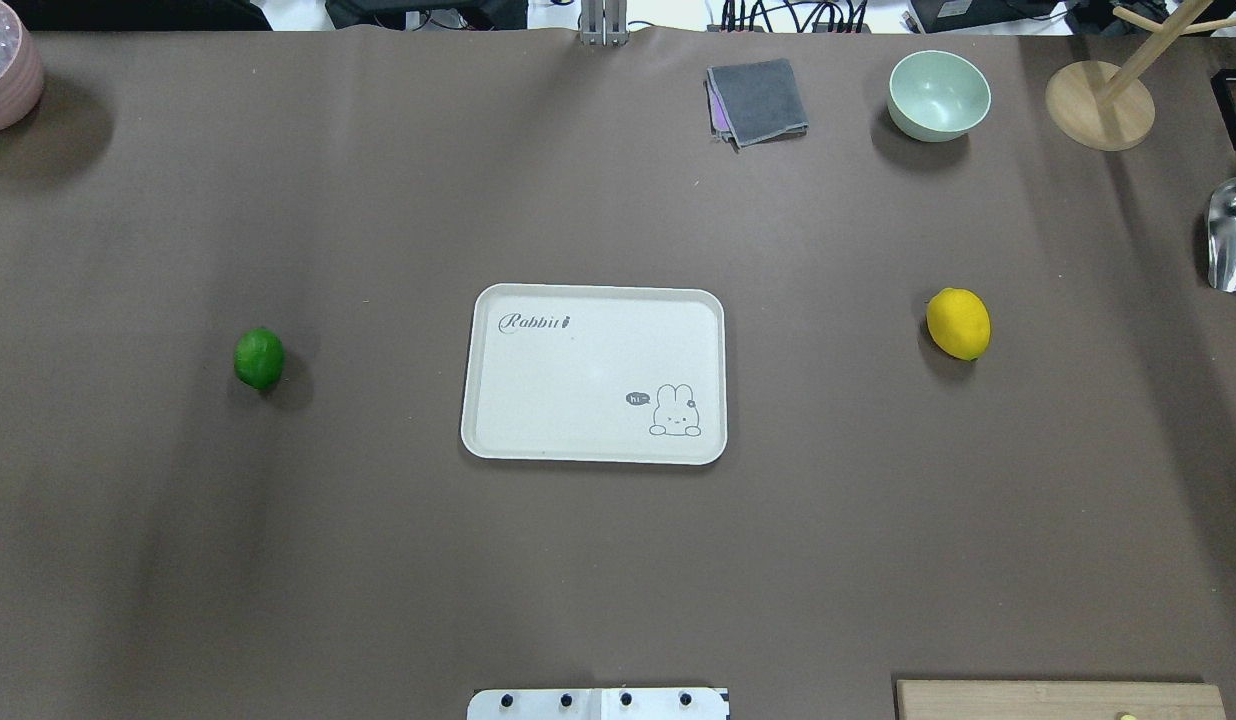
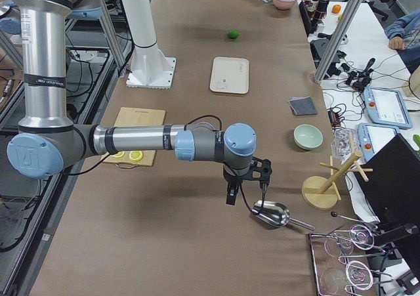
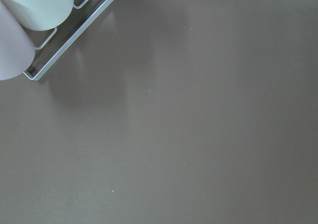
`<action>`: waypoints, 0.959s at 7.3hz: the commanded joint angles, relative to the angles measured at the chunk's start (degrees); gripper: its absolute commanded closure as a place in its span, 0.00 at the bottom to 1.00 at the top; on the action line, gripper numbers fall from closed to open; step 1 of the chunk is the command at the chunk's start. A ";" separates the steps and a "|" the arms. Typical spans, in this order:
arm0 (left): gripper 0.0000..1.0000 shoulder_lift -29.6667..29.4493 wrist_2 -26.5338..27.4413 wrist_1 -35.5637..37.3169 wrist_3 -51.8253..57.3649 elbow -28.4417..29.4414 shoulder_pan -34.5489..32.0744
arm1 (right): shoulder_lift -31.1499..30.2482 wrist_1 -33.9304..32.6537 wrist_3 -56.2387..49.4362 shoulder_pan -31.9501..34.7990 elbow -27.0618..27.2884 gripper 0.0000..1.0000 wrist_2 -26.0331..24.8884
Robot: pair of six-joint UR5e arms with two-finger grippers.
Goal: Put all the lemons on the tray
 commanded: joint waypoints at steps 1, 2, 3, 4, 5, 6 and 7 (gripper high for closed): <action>0.02 0.01 -0.09 0.00 -0.21 -0.03 -0.01 | -0.18 -0.24 -0.09 0.28 0.52 0.01 0.00; 0.02 -0.07 -0.09 0.00 -0.21 -0.03 0.08 | -0.18 -0.33 -0.09 0.29 0.70 0.00 0.26; 0.02 -0.08 0.00 0.00 -0.21 -0.03 0.08 | 0.08 -1.20 0.09 0.20 0.71 0.00 0.44; 0.02 -0.51 0.00 0.00 -0.47 -0.03 0.16 | 0.78 -1.56 0.78 -1.28 0.71 0.00 0.53; 0.02 -0.86 -0.09 0.00 -1.95 -0.38 0.25 | 2.44 -1.56 1.92 -5.65 0.79 0.00 2.96; 0.02 -1.13 -0.27 -0.26 -4.75 -0.56 0.51 | 5.59 -1.56 4.80 -9.60 0.62 0.00 3.86; 0.02 -2.44 -0.35 0.00 -5.22 -0.65 0.52 | 8.06 -1.30 8.84 -14.17 0.53 0.00 4.65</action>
